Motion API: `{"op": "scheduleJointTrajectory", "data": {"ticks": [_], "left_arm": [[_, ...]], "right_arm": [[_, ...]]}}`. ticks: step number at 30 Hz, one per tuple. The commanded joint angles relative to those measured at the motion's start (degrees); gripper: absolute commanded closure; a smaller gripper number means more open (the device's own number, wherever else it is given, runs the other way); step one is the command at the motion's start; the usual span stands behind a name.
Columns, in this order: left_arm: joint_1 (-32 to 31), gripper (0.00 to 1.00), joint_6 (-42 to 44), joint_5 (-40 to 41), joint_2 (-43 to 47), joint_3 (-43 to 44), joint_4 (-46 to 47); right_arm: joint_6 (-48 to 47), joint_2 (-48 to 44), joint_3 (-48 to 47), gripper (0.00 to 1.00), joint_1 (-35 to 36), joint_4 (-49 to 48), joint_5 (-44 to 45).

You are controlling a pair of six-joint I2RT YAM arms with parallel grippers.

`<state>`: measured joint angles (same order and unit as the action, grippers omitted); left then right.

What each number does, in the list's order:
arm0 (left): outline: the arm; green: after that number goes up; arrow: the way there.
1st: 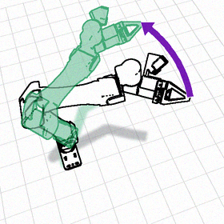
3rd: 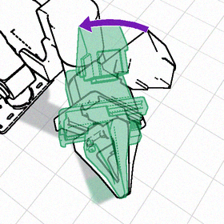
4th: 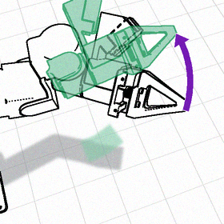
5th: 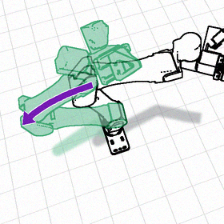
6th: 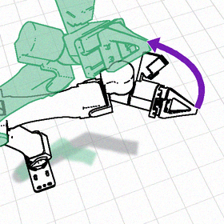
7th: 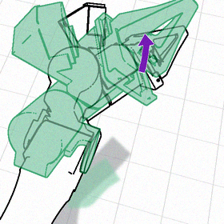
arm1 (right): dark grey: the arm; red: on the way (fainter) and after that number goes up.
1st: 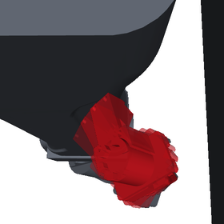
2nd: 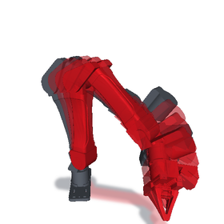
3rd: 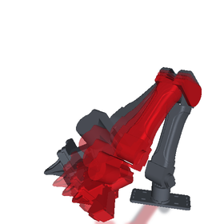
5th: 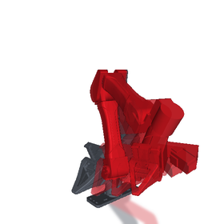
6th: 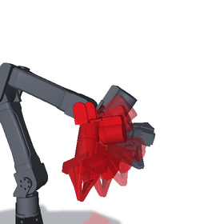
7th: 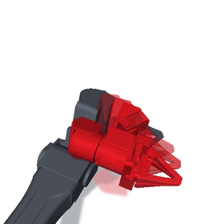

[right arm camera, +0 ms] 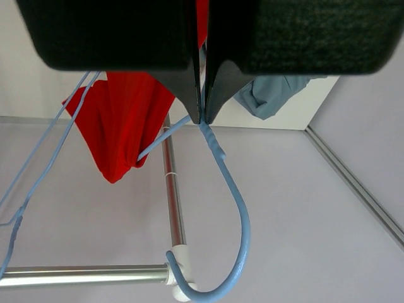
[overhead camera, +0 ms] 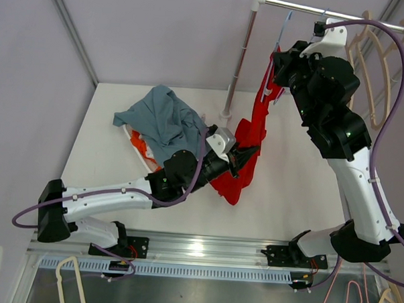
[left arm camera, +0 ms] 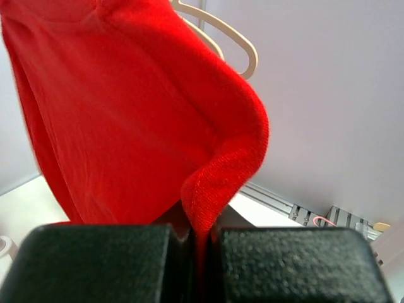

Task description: Remove the t-shirt from the hanger

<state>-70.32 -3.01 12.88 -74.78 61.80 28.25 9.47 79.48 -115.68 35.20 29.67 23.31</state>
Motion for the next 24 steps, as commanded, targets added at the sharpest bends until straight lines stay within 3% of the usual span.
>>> {"op": "scheduleJointTrajectory", "data": {"ticks": [1, 13, 15, 16, 17, 20, 24], "left_arm": [[-0.69, 0.99, 0.80, 0.56, -0.62, 3.59, -0.21], [-0.78, 0.98, 8.54, 5.31, -3.00, 13.26, -8.47], [-0.87, 0.78, 8.37, 5.40, -3.35, 13.26, -9.09], [-0.78, 0.58, 7.76, 5.48, -3.44, 13.17, -9.35], [-0.78, 0.52, 7.58, 5.31, -3.53, 13.08, -9.53], [-0.78, 0.39, 6.35, 4.69, -3.61, 13.08, -10.32], [-0.78, 0.36, 5.12, 4.25, -3.70, 13.96, -12.34]], "right_arm": [[0.55, -0.82, 0.19, 1.00, 0.31, -4.00, -2.13], [-1.04, -1.79, 4.14, 1.00, 0.22, -6.64, -4.41], [-1.13, -2.14, 4.84, 1.00, 0.31, -7.43, -4.77], [-1.04, -2.49, 5.20, 1.00, 0.31, -7.61, -4.77], [-1.04, -2.49, 5.55, 1.00, 0.31, -8.05, -4.68], [-1.30, -2.58, 5.38, 1.00, 0.31, -8.31, -4.50], [-1.39, -2.31, 4.67, 1.00, 0.31, -8.14, -4.59]]}}
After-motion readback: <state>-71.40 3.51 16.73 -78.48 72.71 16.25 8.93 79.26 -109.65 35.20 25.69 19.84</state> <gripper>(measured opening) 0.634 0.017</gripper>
